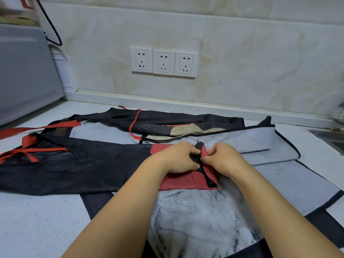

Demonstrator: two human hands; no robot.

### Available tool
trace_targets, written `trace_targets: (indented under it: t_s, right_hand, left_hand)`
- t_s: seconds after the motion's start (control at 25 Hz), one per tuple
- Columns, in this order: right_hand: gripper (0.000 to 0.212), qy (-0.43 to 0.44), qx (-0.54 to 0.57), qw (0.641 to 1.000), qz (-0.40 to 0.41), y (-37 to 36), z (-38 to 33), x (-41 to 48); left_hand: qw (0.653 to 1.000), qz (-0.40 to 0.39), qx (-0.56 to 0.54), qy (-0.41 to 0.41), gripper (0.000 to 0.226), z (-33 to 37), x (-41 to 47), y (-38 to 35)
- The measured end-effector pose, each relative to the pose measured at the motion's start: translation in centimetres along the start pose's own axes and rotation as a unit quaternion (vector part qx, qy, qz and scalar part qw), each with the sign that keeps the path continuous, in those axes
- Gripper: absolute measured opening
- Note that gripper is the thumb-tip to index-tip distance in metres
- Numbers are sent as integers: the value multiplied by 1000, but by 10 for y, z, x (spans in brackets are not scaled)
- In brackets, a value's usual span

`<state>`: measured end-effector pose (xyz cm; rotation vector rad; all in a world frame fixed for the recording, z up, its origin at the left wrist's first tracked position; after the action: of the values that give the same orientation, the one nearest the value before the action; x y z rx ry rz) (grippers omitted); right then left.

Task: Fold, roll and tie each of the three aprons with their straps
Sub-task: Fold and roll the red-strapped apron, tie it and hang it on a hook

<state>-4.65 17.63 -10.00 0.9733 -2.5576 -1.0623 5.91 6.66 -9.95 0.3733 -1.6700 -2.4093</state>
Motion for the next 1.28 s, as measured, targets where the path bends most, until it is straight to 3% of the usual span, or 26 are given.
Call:
trace_targets:
  t_s: [0.12,0.28,0.4,0.44,0.52,0.6,0.68,0.88,1.0,1.12,1.28]
  right_hand:
    - [21,29,-58,997,41,-12,-11,-7]
    - [17,82,-149,984,50,-26,-25,-14]
    - [19,91,-202,975,5,-24,-34,-14]
    - [19,78,-182,980,-24,-19,-38,-13]
    - [15,7,-37,996,-80,-5,-42,-6]
    - [10,-96,125,981,-116,3,-41,-6]
    - [9,-128,162,971,-123,6,-36,-5]
    - [21,-152,35,981,-115,-5,-43,3]
    - [18,-56,-106,990,-76,-20,-61,-1]
    - [20,32,-223,973,-44,-34,-71,-7]
    - [23,51,-245,967,-44,-46,-73,-10]
  left_hand:
    - [1000,16,-1,17,28,-7,6,-3]
    - [985,32,150,79,53,-4,1,-5]
    - [984,29,176,27,60,-12,-9,-9]
    - [987,29,158,-5,63,-19,-15,-9]
    - [989,44,137,-45,64,-33,-26,-12]
    - [985,88,139,-53,56,-41,-37,-21]
    - [980,145,126,-53,51,-43,-44,-28]
    - [978,170,121,-23,56,-42,-43,-23]
    - [978,190,83,-16,62,-47,-43,-23]
    - [984,166,47,-37,62,-55,-39,-24]
    - [985,164,46,-13,63,-43,-43,-24]
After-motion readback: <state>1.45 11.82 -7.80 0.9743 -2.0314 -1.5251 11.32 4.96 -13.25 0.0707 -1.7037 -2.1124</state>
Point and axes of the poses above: each hand's wrist, its own x-axis towards the middle knuckle, its own y-axis out of the back of the hand, z = x × y, the point moved 1 cm from there along x, towards the middle knuckle, and after that the axes turned 15 degrees about x, right-handed, at the moved point
